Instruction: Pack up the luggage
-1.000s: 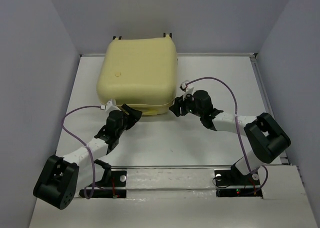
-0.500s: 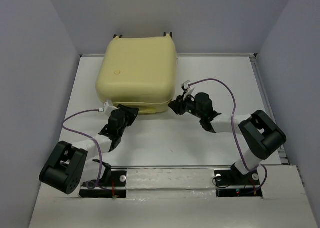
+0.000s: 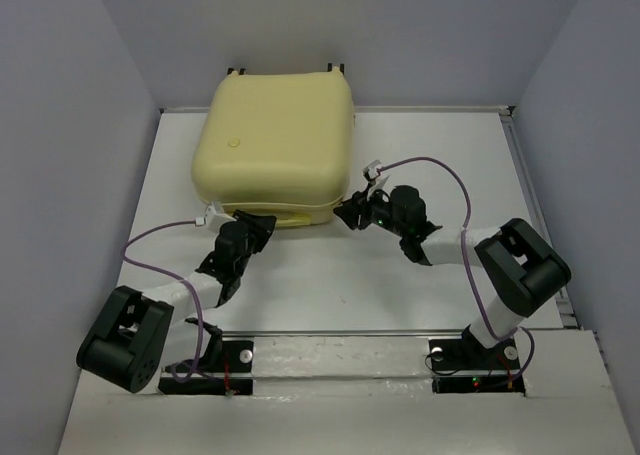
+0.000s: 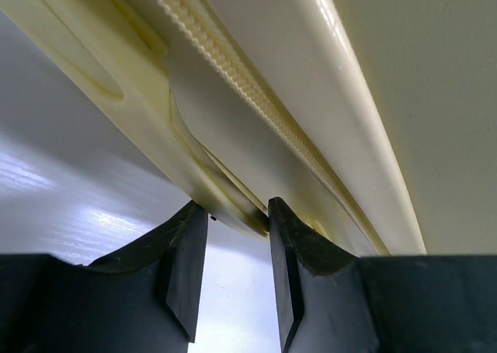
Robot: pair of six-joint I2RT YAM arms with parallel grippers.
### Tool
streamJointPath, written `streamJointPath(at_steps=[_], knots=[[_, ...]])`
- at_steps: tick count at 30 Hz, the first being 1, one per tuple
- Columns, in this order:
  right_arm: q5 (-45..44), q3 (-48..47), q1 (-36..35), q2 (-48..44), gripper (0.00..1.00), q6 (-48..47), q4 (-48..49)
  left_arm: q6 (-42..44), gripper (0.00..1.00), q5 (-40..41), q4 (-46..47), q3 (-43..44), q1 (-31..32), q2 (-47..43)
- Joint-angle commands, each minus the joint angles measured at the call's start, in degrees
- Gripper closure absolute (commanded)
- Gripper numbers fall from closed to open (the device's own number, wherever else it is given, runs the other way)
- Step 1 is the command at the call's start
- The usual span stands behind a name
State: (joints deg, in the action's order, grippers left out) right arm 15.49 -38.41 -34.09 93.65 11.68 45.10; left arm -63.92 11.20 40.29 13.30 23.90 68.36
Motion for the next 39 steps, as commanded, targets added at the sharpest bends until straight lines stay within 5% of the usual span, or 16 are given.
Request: streamJointPath(at_steps=[1, 21, 30, 39], knots=[[-2.2, 3.5, 0.1, -2.0, 0.49, 0.1, 7.4, 4.8, 0.94, 1.6, 2.9, -0.7, -0.2, -3.5], [4.5, -6.8, 0.1, 4.3, 0.53, 0.4, 2.4, 5.5, 0.94, -0.4, 1.4, -1.3, -0.1, -6.7], [4.4, -0.3, 0.1, 2.4, 0.63, 2.0, 7.4, 5.6, 0.94, -1.0, 1.4, -1.9, -0.1, -8.1], [5.4, -2.5, 0.1, 3.8, 0.58, 1.5, 6.0, 5.3, 0.94, -1.1, 1.4, -2.5, 0.5, -8.8]])
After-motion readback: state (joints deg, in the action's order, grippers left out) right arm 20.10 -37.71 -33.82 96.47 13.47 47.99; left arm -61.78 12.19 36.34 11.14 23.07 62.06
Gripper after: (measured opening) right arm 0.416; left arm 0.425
